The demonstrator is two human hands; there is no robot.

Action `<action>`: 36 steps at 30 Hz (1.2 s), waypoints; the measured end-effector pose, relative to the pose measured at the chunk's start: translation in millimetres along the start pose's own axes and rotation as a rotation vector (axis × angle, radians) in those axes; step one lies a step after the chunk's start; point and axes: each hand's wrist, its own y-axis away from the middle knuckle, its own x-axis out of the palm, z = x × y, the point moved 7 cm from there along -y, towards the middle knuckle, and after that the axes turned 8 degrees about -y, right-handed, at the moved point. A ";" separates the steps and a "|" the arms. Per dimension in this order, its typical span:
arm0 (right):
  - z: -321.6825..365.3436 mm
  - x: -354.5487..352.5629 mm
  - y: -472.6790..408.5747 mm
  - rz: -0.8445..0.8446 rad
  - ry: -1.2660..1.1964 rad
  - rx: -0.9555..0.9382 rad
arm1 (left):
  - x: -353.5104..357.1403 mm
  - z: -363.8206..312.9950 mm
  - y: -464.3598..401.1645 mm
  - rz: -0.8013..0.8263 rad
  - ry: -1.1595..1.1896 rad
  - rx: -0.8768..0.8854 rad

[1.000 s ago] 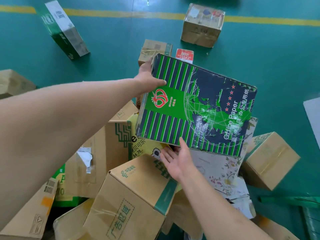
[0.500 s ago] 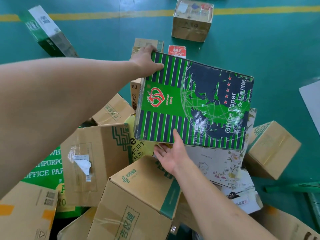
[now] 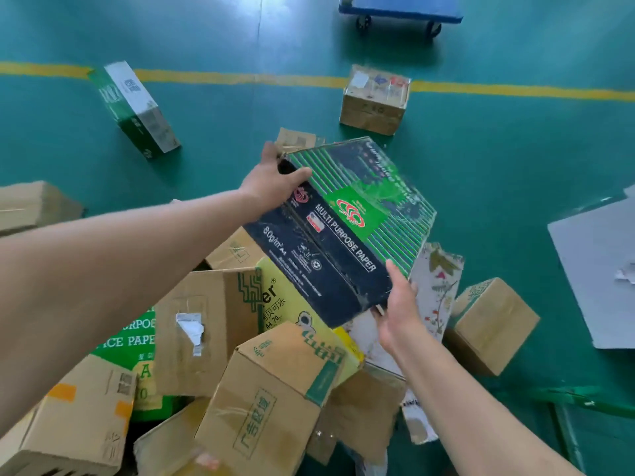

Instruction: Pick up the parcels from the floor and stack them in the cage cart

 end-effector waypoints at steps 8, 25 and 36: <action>67.8 35.2 115.4 0.192 0.259 -0.067 | -127.0 19.4 138.7 -0.198 0.311 -0.297; 38.7 103.2 419.5 0.927 1.137 -0.226 | -187.3 89.8 653.9 -0.625 0.937 -0.852; -123.0 89.4 598.0 1.409 1.599 -0.360 | -77.8 101.5 915.2 -0.888 1.266 -1.186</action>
